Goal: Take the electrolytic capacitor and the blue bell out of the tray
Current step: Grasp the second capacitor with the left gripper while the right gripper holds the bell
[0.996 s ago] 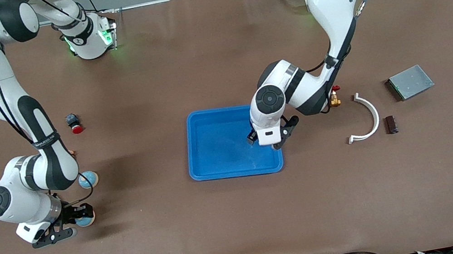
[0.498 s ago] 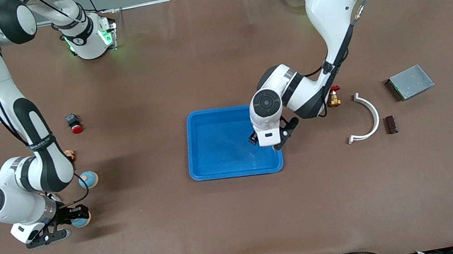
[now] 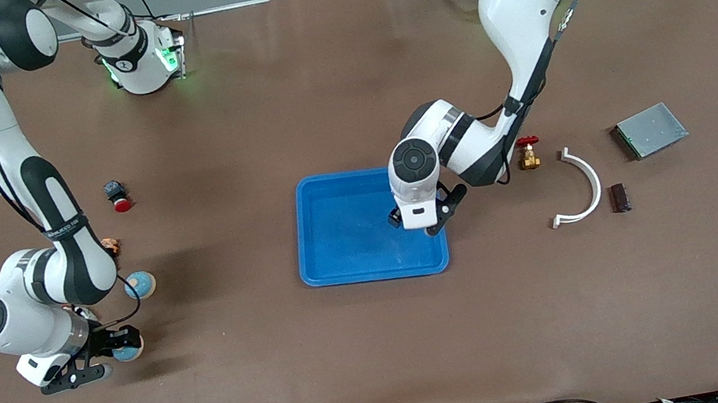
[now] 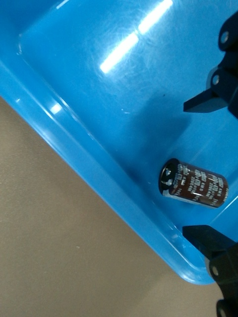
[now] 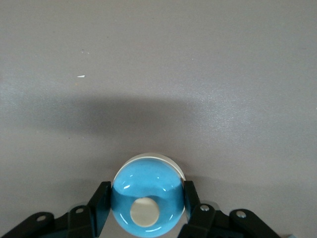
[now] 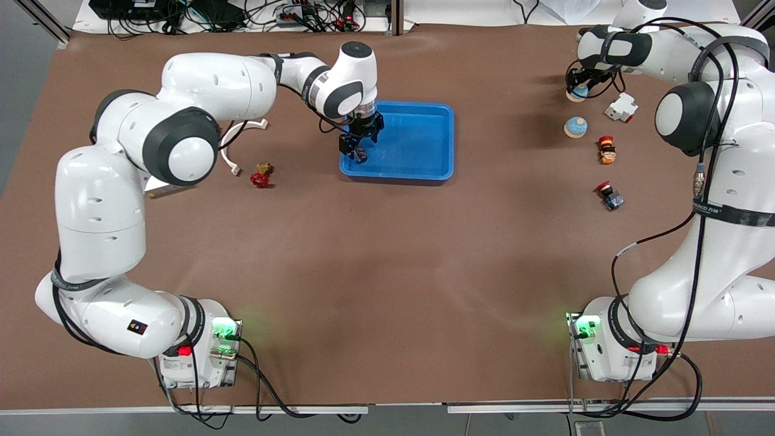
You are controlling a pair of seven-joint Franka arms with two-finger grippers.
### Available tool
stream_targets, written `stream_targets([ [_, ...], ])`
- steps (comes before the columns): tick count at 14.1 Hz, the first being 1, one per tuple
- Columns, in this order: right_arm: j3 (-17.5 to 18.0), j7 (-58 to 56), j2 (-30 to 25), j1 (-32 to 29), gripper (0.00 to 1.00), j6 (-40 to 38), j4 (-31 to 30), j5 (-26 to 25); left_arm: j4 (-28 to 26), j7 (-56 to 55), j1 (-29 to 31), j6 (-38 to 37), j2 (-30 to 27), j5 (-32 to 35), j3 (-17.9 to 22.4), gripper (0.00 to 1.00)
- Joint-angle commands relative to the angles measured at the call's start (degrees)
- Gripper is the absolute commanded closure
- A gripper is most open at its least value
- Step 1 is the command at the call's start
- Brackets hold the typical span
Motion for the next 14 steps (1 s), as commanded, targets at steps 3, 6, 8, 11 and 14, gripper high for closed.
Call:
stream_targets([
  [3,2.5,-1.3,-0.1,-1.1,1.0,0.6,-1.2,2.2,0.7,-1.4,-1.3,0.2,1.4,2.1,0.7,0.0],
  [6,2.5,-2.9,0.0,-1.5,1.0,1.3,-1.2,2.3,0.7,-1.4,-1.2,0.1,1.7,2.3,0.7,0.0],
  [8,2.5,-2.9,0.0,-1.7,1.0,1.8,-1.2,2.3,0.8,-1.4,-1.2,0.1,1.7,2.3,0.7,0.0],
  [11,2.5,-2.9,0.0,-1.9,1.0,2.0,-1.2,2.3,0.9,-1.6,-1.2,0.1,1.7,2.3,0.7,0.44],
  [14,2.5,-2.9,0.1,-2.2,1.0,2.1,-1.2,2.3,0.9,-1.6,-1.1,0.1,1.7,2.3,0.7,0.75],
])
